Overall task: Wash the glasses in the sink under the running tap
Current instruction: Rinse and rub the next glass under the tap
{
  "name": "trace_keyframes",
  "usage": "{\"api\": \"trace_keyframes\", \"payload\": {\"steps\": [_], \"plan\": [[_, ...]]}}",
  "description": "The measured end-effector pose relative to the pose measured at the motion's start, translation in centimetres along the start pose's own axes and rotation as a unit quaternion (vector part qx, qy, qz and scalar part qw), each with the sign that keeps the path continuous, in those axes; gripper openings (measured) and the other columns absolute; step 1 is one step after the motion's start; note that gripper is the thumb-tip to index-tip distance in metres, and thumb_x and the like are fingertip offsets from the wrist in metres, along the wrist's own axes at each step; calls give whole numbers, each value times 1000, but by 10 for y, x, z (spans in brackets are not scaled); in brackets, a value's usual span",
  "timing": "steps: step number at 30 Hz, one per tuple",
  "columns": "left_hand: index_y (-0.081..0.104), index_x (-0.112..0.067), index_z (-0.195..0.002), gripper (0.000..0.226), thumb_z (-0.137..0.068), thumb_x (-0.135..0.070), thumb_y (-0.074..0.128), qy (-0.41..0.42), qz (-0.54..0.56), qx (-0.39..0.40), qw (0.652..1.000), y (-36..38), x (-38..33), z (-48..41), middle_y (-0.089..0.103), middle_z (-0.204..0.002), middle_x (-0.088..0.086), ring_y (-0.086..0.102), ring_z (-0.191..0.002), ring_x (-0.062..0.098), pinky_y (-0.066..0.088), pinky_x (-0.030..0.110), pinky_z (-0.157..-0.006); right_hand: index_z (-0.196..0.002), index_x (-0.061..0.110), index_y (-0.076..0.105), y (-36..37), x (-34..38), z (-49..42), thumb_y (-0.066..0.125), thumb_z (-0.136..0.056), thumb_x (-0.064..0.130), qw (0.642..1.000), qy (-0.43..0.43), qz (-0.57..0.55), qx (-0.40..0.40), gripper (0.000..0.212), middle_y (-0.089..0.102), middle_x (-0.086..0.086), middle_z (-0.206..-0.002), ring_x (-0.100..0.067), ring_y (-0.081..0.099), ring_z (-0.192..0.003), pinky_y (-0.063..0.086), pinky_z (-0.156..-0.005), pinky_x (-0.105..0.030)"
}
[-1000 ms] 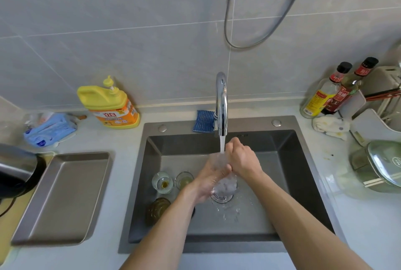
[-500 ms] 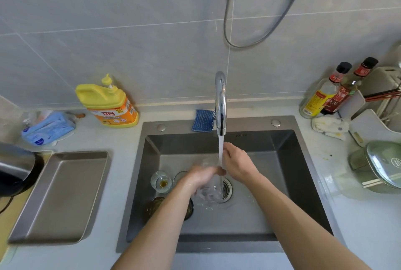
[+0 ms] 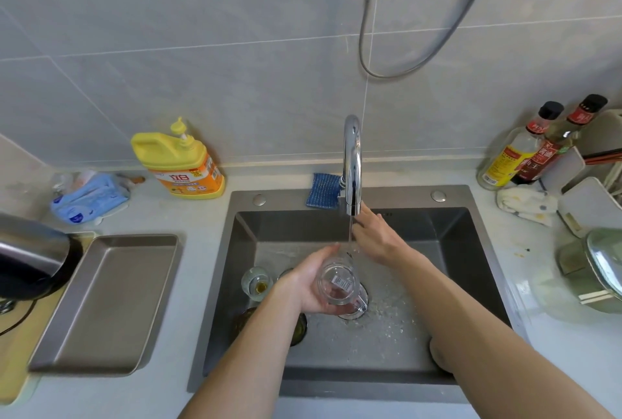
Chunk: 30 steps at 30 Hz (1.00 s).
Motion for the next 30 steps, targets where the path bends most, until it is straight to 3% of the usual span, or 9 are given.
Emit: {"api": "trace_keyframes", "payload": {"steps": [4, 7, 11, 14, 17, 20, 23, 26, 30], "plan": [[56, -1, -133, 77, -83, -56, 80, 5, 16, 16, 1000, 2, -1, -6, 74, -100, 29, 74, -88, 43, 62, 52, -84, -166, 31, 11, -6, 0, 4, 33, -107, 17, 999, 16, 18, 26, 65, -2, 9, -173, -20, 10, -160, -4, -129, -49], [56, -2, -134, 77, -84, -56, 79, 21, -4, 14, 1000, 5, -1, -10, 75, -99, 26, 76, -84, 41, 63, 51, -81, -165, 34, -3, 4, -9, 18, 34, -109, 22, 994, 73, -72, 41, 68, 5, 5, -173, -22, 11, -160, 7, -128, -42], [63, -7, -129, 65, -88, -56, 74, 50, -22, -8, 999, 12, -1, -15, 77, -92, 20, 77, -73, 34, 64, 46, -72, -159, 5, 34, 21, -24, 38, 25, -111, 49, 977, 188, -70, 79, 66, 39, -17, -163, -30, 37, -150, 28, -121, -37], [69, -9, -113, 51, -91, -54, 72, 64, -5, -10, 998, 21, 1, -17, 77, -90, 18, 75, -71, 32, 62, 46, -79, -135, 6, 60, 33, -40, 57, 24, -104, 67, 939, 286, -170, 86, 77, 66, -16, -132, -32, 65, -119, 52, -105, -46], [65, -6, -114, 52, -93, -53, 70, 101, -20, -4, 995, 33, 0, -21, 76, -94, 16, 75, -78, 30, 59, 46, -86, -111, 5, 69, 34, -52, 72, 38, -107, 55, 884, 318, -337, 63, 59, 74, -13, -96, -29, 74, -85, 63, -78, -40], [64, -10, -124, 60, -87, -57, 74, 147, -117, 6, 982, 43, 0, -26, 71, -122, 12, 72, -102, 24, 59, 43, -91, -98, 5, 70, 25, -55, 82, 52, -106, 34, 868, 288, -404, 3, 35, 70, -5, -71, -22, 66, -64, 59, -70, -37], [64, -14, -124, 51, -84, -42, 81, 189, -164, 43, 967, 54, 1, -22, 72, -118, 6, 68, -106, 22, 53, 36, -88, -109, 1, 64, 12, -58, 87, 57, -105, 24, 875, 249, -410, -64, 24, 68, -6, -76, -20, 63, -64, 55, -59, -33], [52, -24, -133, 56, -87, -36, 81, 223, -189, 60, 954, 59, 4, -21, 65, -137, 10, 59, -131, 28, 51, 45, -99, -115, 3, 64, 8, -57, 97, 57, -105, 33, 871, 216, -425, -118, 32, 67, -12, -90, -23, 68, -73, 59, -60, -33], [42, -37, -146, 77, -80, -43, 81, 231, -208, 94, 946, 60, 5, -17, 57, -140, 5, 56, -133, 31, 54, 54, -102, -115, 13, 65, 7, -47, 115, 52, -105, 47, 857, 196, -437, -188, 38, 70, -15, -102, -24, 70, -86, 61, -66, -35]]}}
Point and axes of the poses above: each hand's wrist, its own z-axis away from the middle knuckle, its own y-axis out of the palm, x = y × z, the point moved 2 cm from there along -z, towards the middle knuckle
